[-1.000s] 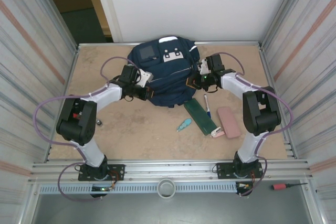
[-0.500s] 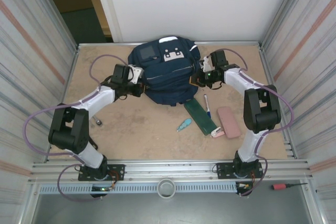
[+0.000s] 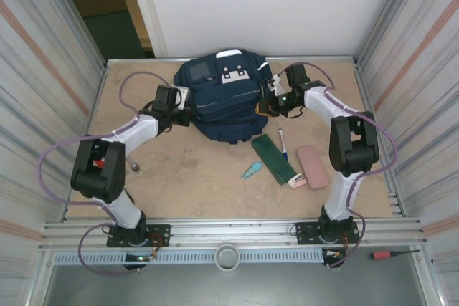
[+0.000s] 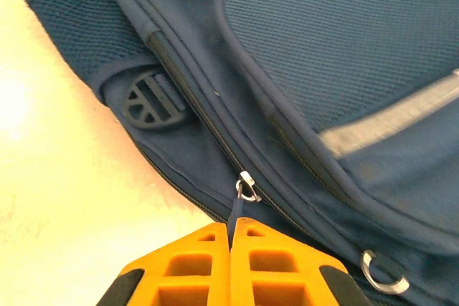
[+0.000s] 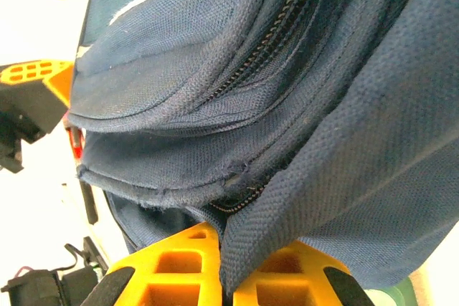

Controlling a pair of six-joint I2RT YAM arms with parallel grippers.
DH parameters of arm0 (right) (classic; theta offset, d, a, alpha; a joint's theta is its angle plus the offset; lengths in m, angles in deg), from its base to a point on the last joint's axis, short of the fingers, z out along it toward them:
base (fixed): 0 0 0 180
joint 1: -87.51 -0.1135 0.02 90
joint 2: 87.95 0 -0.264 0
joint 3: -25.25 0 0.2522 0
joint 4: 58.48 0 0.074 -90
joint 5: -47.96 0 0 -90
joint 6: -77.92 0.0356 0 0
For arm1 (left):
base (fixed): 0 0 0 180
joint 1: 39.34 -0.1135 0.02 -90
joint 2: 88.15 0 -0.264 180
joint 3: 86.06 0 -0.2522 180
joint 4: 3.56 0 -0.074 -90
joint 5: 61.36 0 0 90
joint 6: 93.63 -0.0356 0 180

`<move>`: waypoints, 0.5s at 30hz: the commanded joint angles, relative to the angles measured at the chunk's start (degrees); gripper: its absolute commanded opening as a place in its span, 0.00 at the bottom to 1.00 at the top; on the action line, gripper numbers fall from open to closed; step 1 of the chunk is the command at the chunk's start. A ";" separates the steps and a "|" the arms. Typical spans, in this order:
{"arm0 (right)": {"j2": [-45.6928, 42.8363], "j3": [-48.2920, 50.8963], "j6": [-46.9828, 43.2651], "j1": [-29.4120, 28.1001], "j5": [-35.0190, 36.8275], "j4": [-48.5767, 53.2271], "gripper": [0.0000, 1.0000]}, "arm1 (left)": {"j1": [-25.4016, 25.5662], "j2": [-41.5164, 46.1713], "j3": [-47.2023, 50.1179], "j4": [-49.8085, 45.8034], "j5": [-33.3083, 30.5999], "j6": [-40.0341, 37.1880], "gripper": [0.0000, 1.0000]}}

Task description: Pack the student bag

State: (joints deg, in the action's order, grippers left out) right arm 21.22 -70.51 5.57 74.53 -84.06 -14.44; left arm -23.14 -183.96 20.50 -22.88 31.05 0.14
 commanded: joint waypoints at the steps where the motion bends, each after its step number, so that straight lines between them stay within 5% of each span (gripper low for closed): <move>1: -0.03 -3.06 -4.59 1.63 -1.23 3.15 0.00 | -2.77 -1.58 -2.63 1.30 -8.24 1.18 0.00; 15: 0.93 -5.28 -10.17 2.11 -1.09 8.97 0.00 | -6.35 -10.36 -15.76 -4.30 -8.22 1.53 0.00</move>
State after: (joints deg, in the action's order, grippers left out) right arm 22.02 -73.33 -1.66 75.26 -84.11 -8.97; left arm -26.76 -193.20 7.65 -25.73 28.97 1.15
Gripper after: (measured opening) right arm 0.068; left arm 0.046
